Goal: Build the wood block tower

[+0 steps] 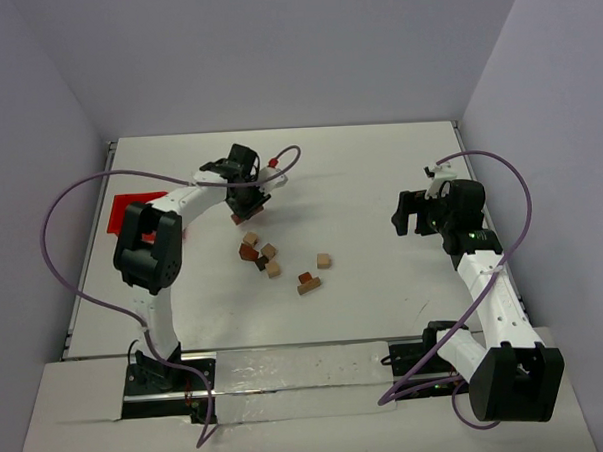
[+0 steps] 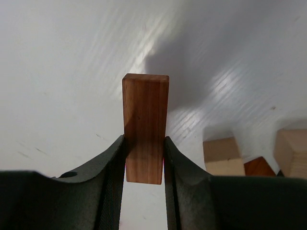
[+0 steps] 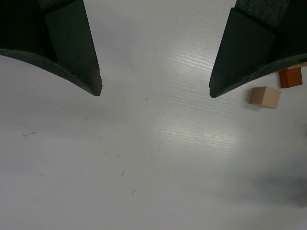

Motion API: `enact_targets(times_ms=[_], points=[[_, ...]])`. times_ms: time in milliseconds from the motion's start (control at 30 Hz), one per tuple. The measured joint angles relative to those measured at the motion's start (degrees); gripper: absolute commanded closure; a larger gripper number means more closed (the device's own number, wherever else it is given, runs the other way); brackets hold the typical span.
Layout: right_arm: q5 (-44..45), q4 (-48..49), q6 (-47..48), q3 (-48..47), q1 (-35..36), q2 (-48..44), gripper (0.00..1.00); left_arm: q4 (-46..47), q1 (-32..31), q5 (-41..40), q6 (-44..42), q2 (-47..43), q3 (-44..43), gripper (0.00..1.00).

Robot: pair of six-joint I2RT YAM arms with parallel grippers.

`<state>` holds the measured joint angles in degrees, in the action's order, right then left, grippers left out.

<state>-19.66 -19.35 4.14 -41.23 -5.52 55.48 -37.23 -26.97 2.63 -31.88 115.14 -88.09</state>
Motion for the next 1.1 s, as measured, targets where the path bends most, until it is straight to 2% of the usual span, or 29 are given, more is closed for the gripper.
enact_targets(times_ms=[233,500,600,833,1100], points=[[-0.02,0.0,-0.02,0.0,0.0,-0.02,0.0,3.75,1.39,-2.01,5.13,-3.18,11.64,1.0],[-0.02,-0.02,0.0,0.0,0.0,-0.17,0.0,5.97,0.18,1.34,7.46,-10.38,21.62,1.0],[0.0,-0.02,0.0,0.0,0.0,-0.17,0.0,7.43,-3.22,2.54,7.9,-12.54,24.64,1.0],[0.02,-0.02,-0.02,0.0,0.0,-0.15,0.0,8.64,-16.11,5.1,10.27,-14.41,26.99,1.0],[0.02,-0.02,0.0,0.0,0.0,-0.15,0.0,9.15,-18.27,6.32,11.77,-14.3,26.98,1.0]])
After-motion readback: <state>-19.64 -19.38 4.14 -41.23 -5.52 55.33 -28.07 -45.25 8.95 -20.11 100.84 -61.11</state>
